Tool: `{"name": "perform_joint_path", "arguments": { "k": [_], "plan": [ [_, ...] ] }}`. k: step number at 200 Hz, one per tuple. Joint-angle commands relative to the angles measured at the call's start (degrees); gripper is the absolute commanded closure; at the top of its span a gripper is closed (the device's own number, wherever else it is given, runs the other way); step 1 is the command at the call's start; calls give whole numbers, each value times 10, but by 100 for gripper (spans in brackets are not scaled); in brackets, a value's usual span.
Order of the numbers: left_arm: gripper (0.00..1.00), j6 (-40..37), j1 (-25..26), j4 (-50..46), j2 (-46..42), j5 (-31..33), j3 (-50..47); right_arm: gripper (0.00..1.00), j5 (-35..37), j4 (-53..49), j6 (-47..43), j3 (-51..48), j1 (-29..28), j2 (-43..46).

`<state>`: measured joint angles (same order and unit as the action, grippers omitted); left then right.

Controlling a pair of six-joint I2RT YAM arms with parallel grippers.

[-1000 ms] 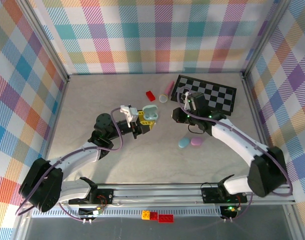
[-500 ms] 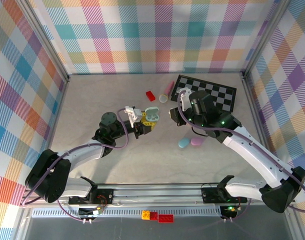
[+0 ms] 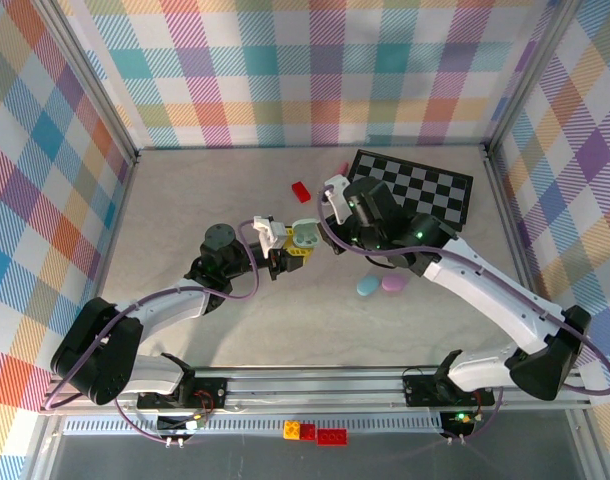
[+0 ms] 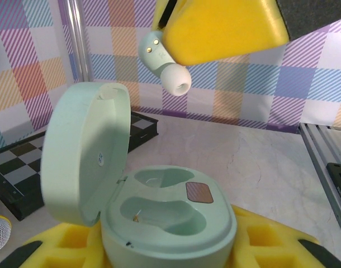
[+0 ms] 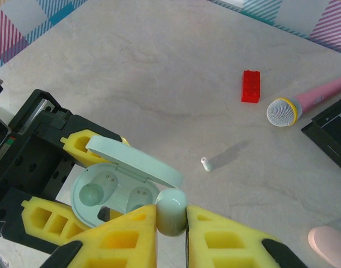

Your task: Insert the wireless bluetooth earbuds into the charging case

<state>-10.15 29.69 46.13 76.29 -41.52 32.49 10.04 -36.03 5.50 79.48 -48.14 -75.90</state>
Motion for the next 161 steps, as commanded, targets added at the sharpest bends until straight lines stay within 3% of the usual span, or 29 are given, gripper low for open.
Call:
{"name": "perform_joint_path", "arguments": {
  "k": [1,161],
  "plan": [
    [65,-11,-5,-1,-14,-13,14,82,0,-14,-18,22,-6,-11],
    [65,-3,-5,-19,-25,3,23,83,-15,-23,-31,11,-13,-48]
  ]
}}
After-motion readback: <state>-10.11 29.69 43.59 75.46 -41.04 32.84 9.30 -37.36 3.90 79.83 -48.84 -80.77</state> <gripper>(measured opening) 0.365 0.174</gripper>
